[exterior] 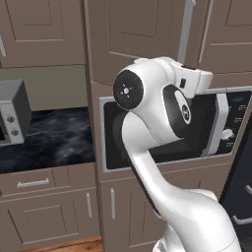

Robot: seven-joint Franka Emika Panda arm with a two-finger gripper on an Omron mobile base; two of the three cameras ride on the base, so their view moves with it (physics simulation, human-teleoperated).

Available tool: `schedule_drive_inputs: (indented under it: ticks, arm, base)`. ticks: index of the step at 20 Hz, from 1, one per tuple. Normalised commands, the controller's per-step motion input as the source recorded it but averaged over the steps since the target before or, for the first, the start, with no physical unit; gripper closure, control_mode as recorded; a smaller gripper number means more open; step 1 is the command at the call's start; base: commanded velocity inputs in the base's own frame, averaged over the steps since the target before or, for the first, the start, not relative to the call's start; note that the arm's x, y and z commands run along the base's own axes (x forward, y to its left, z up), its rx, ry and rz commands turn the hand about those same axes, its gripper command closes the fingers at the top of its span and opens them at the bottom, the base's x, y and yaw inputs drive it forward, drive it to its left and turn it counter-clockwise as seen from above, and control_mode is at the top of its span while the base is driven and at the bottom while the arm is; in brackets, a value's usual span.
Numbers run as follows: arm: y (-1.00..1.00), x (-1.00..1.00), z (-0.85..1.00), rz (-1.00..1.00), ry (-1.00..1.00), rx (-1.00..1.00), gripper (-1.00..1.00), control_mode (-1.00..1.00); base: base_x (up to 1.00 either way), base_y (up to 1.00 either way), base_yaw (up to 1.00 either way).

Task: Move the bowls from the cabinet to the plates on the dining table.

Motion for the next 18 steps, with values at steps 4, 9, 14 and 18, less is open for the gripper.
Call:
schedule_drive_inputs:
  ticks: [4, 9, 14, 18]
  arm:
    - [0.02, -0.11, 0.00, 0.00, 0.00, 0.00, -1.00, -1.00]
    - [-0.03, -0.35, 0.08, 0.01, -0.07, 0.00, -1.00, -1.00]
    - [-0.30, -0.47, 0.19, 0.02, -0.09, 0.03, -1.00, -1.00]
    - [-0.43, -0.41, 0.13, 0.05, -0.03, 0.05, -1.00, -1.00]
  base:
    - [0.00, 0.00, 0.00]
    - [0.00, 0.00, 0.00]
    - [0.00, 0.00, 0.00]
    - [0.00, 0.00, 0.00]
